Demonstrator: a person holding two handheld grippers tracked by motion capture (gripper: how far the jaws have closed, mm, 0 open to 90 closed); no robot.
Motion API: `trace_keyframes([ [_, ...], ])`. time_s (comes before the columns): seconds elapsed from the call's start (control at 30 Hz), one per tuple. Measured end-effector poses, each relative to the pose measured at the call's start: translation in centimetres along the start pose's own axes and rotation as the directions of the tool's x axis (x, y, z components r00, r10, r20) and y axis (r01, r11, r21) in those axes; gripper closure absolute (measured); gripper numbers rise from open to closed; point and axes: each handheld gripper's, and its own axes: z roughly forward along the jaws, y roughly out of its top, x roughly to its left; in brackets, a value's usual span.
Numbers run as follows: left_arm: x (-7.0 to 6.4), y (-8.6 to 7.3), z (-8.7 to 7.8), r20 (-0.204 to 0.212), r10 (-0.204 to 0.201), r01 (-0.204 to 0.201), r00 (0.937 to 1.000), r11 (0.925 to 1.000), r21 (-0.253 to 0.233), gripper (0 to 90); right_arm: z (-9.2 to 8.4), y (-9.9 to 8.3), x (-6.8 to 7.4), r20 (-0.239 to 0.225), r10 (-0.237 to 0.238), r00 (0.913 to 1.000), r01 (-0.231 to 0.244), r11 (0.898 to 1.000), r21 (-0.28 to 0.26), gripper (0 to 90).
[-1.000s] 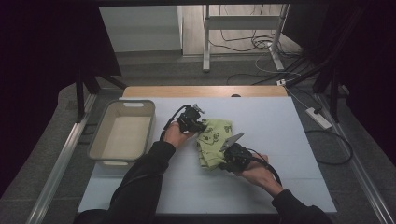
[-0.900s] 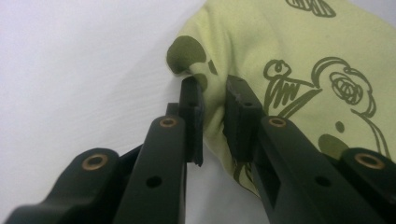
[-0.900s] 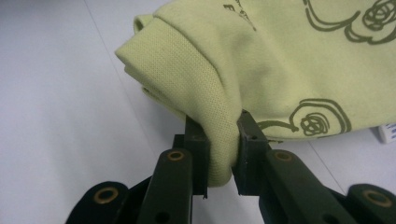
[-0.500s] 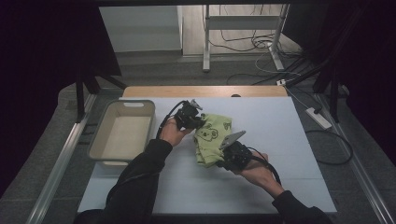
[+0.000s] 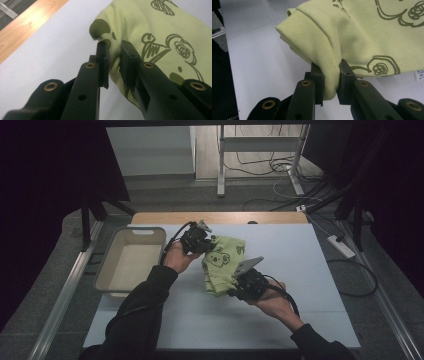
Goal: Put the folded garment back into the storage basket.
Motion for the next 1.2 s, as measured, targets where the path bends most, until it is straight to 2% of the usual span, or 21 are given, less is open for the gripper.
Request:
trace_keyframes([
  [0.47,1.1,-0.5,-2.7,-0.048,-0.011,0.009,0.9988,0.9996,-0.026,78.1,-0.2,2.5,0.5,-0.022,-0.025,0.9995,0.023,0.998,-0.053,77.9],
  [0.97,2.3,-1.6,-4.8,-0.098,-0.020,0.019,0.9950,0.9998,-0.010,78.1,0.7,5.0,1.3,-0.048,-0.050,0.9976,0.045,0.995,-0.088,78.1],
  [1.2,3.1,-2.2,-5.8,-0.115,-0.038,0.037,0.9927,0.9993,-0.009,78.1,1.2,6.1,1.5,-0.062,-0.056,0.9965,0.049,0.993,-0.105,78.1],
])
